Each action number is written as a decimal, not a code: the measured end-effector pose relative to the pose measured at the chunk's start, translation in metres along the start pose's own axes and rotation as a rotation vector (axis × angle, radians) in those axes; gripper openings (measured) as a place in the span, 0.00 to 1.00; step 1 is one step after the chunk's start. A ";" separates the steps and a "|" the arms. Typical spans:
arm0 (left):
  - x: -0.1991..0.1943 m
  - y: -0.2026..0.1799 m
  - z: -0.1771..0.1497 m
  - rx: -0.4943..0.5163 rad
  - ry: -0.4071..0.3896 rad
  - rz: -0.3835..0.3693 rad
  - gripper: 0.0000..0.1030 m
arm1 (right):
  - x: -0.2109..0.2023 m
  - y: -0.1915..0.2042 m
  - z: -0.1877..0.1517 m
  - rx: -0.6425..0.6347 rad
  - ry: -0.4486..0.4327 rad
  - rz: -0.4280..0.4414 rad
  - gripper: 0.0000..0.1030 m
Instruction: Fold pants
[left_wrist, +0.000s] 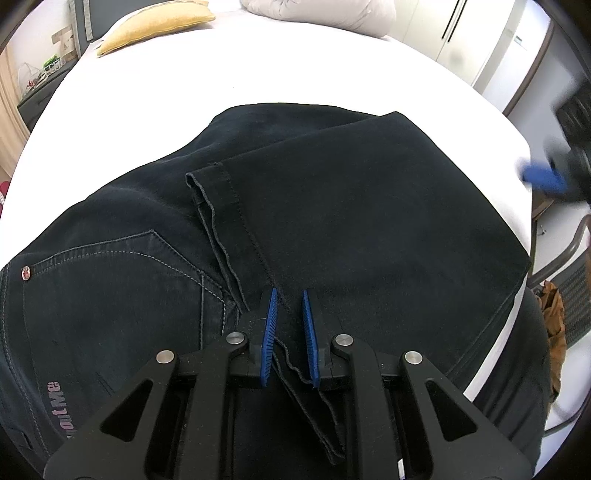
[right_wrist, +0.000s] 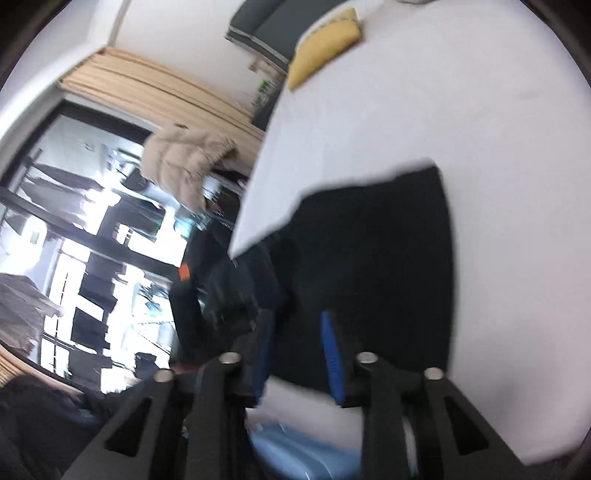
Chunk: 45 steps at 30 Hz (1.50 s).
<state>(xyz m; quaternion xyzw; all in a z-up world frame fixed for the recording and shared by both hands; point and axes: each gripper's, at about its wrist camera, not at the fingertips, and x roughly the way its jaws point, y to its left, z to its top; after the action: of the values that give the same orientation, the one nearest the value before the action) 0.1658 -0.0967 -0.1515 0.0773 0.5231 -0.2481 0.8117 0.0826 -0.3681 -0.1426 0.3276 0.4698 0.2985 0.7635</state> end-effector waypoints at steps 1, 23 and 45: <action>-0.001 0.001 0.000 0.000 0.000 0.000 0.14 | 0.011 -0.002 0.011 0.011 -0.004 0.017 0.38; -0.053 0.040 -0.029 -0.148 -0.085 -0.077 0.14 | 0.110 0.002 -0.017 0.230 -0.002 -0.034 0.60; -0.135 0.201 -0.232 -1.075 -0.352 -0.293 0.85 | 0.133 0.038 -0.029 0.188 0.002 -0.015 0.72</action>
<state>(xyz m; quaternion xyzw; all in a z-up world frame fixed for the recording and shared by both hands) 0.0303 0.2104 -0.1612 -0.4609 0.4380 -0.0664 0.7690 0.1013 -0.2366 -0.1921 0.3940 0.4988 0.2475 0.7312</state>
